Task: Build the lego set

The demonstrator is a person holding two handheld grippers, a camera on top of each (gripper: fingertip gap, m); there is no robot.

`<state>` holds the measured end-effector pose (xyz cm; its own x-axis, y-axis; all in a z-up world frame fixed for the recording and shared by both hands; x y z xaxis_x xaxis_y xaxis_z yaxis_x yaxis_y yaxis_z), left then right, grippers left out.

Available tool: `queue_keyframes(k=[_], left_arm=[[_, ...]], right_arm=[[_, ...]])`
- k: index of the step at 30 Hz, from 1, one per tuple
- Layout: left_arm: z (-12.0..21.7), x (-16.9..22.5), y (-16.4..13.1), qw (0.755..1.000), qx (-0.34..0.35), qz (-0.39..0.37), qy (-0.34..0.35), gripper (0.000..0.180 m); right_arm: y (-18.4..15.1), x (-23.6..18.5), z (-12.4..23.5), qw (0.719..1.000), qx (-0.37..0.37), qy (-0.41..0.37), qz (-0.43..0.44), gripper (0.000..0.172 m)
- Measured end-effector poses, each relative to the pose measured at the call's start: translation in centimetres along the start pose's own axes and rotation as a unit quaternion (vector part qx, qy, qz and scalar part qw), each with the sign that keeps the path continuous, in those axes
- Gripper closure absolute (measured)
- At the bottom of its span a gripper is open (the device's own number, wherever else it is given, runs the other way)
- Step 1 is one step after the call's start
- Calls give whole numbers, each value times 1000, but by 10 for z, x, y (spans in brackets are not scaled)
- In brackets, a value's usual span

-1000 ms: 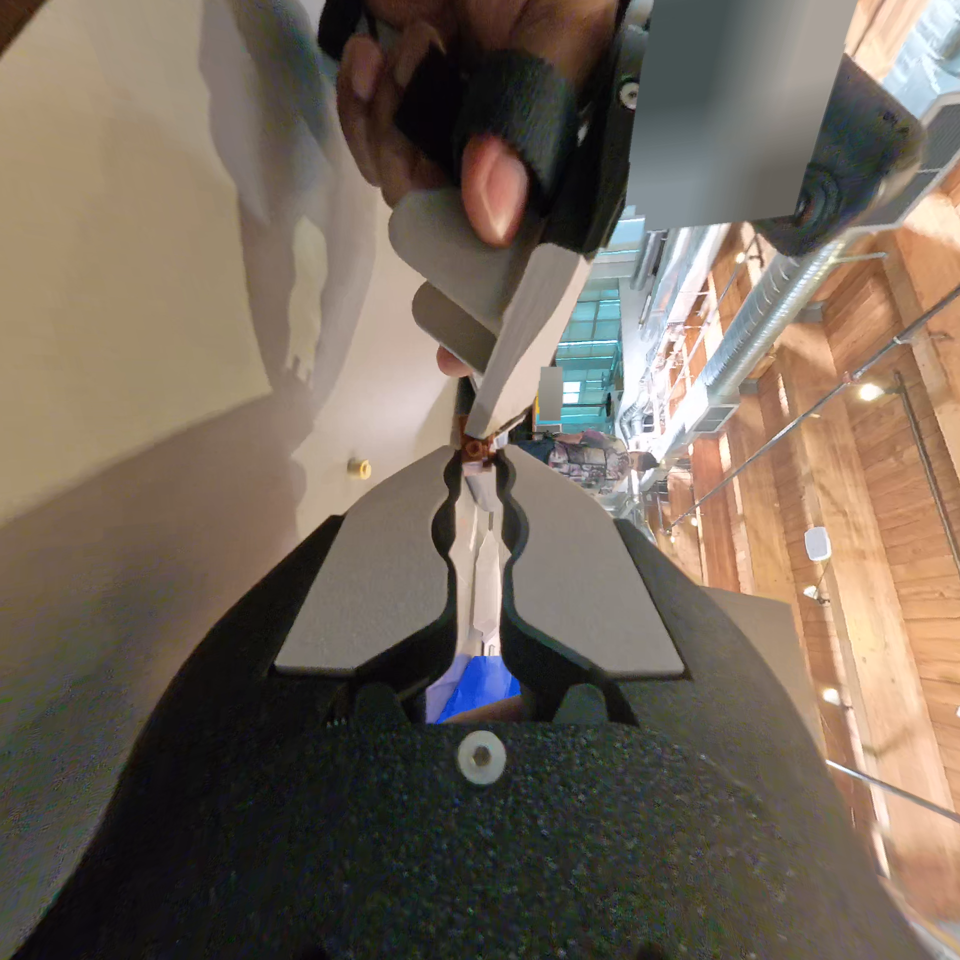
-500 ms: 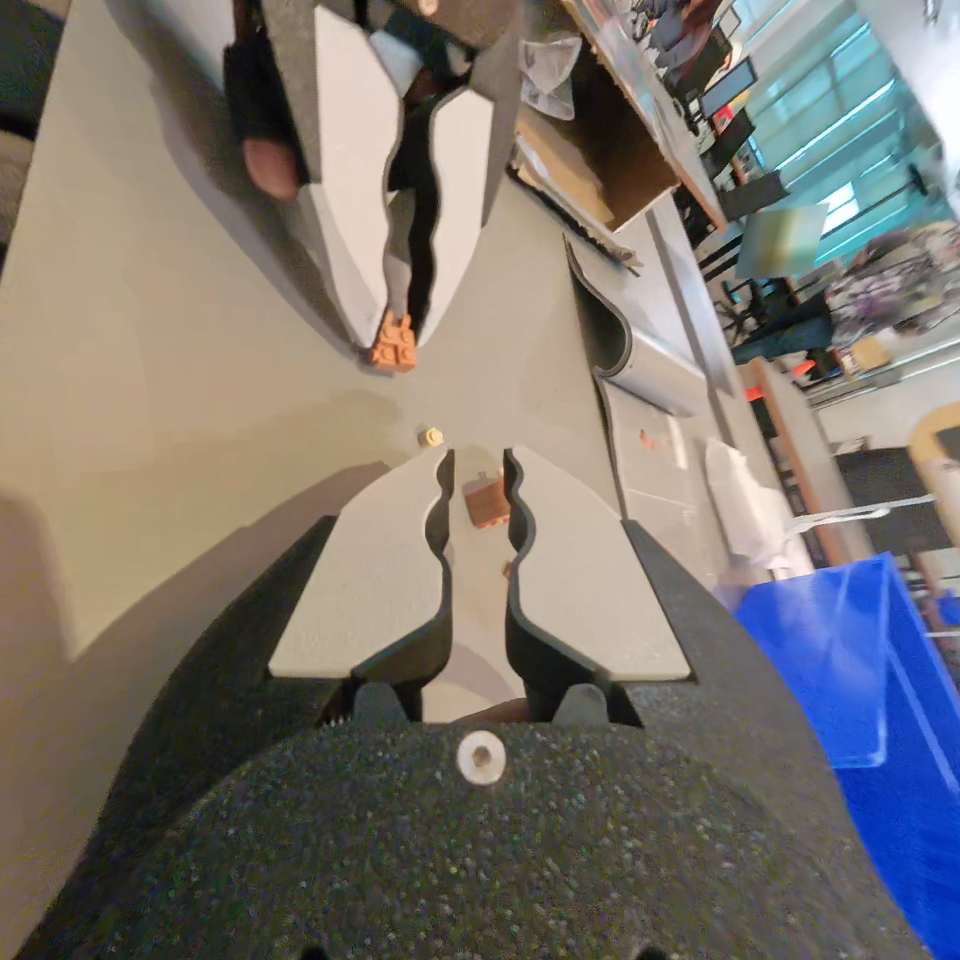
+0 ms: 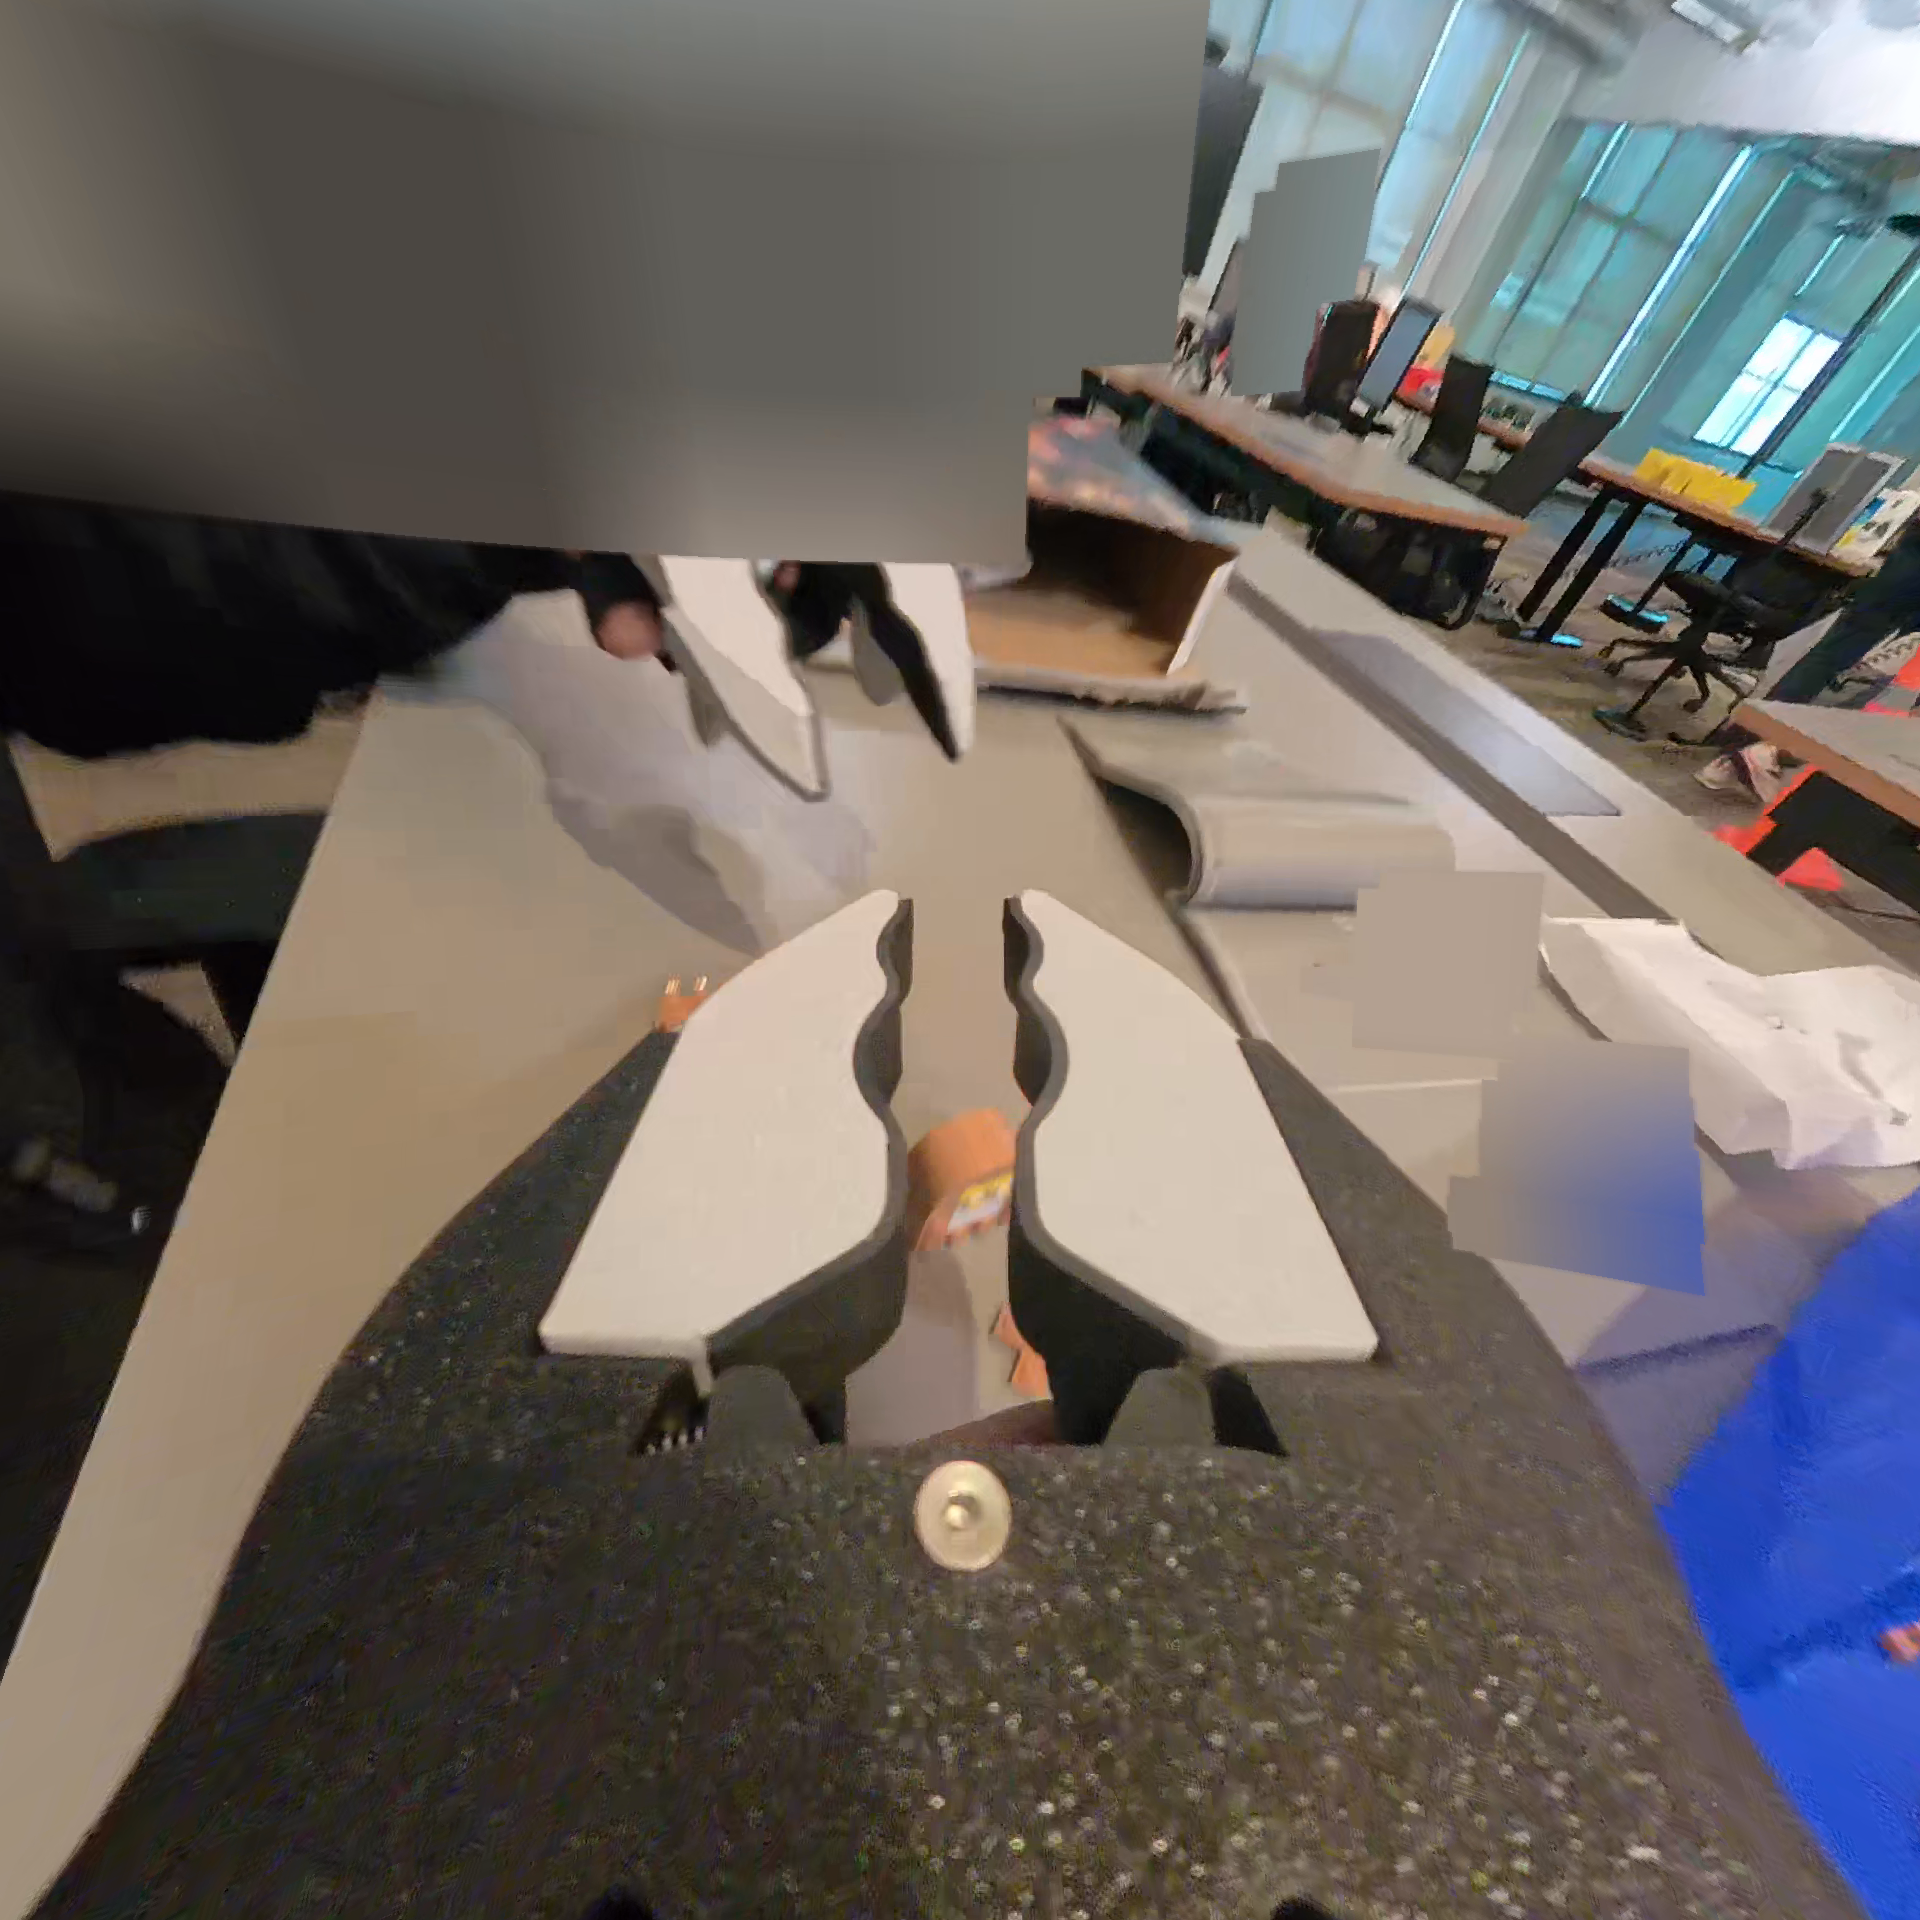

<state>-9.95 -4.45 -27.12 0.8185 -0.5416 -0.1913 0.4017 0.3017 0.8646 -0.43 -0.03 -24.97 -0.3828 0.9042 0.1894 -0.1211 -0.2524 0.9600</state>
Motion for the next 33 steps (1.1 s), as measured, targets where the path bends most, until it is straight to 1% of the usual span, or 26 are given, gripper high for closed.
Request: queue_keyframes(k=[2,5,7,10,12,13,14,16,19,23,26,29,33], left_arm=[[-10,-32,17,999,21,-3,33,142],[-42,-69,34,998,14,-16,64,141],[-66,-81,41,997,5,-41,66,141],[-101,-96,45,993,-7,-78,85,141],[-122,-102,47,994,-11,-64,90,143],[-133,-102,44,995,-21,-45,83,144],[-141,-98,38,996,-44,-37,61,144],[-152,-94,31,996,-68,-30,53,144],[-158,-78,26,997,-69,-10,29,146],[-167,-71,19,996,-77,-26,39,147],[-176,-67,13,995,-90,-26,24,147],[-185,-62,18,996,-84,-12,9,147],[-194,-56,26,996,-77,-37,17,146]], right_arm=[[11,12,-3,999,33,-4,-14,154],[17,24,-12,998,49,-18,-18,154],[14,28,-16,998,51,-30,-6,154],[9,30,-13,996,58,-57,35,157],[7,28,-8,995,54,-65,56,158],[6,27,-6,994,55,-67,62,160],[4,26,-4,994,54,-66,64,161],[0,22,-2,995,48,-54,64,161],[-6,17,-1,995,40,-46,75,161],[-13,14,-3,998,41,-24,49,161],[-12,20,3,998,59,-22,25,162],[-12,28,7,997,72,-24,-3,162],[-12,31,9,997,77,-23,-11,162]])
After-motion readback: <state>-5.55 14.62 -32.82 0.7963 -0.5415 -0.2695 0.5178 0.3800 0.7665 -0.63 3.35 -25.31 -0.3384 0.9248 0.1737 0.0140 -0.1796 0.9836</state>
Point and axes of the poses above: each gripper's, where its closed fingertips meet, z back along the fingers, y out of its top, x = y × z across the jaws, the point moved 2 cm from there along z, back along the fingers, and after that the axes turned 9 degrees about y, right-handed, at the moved point
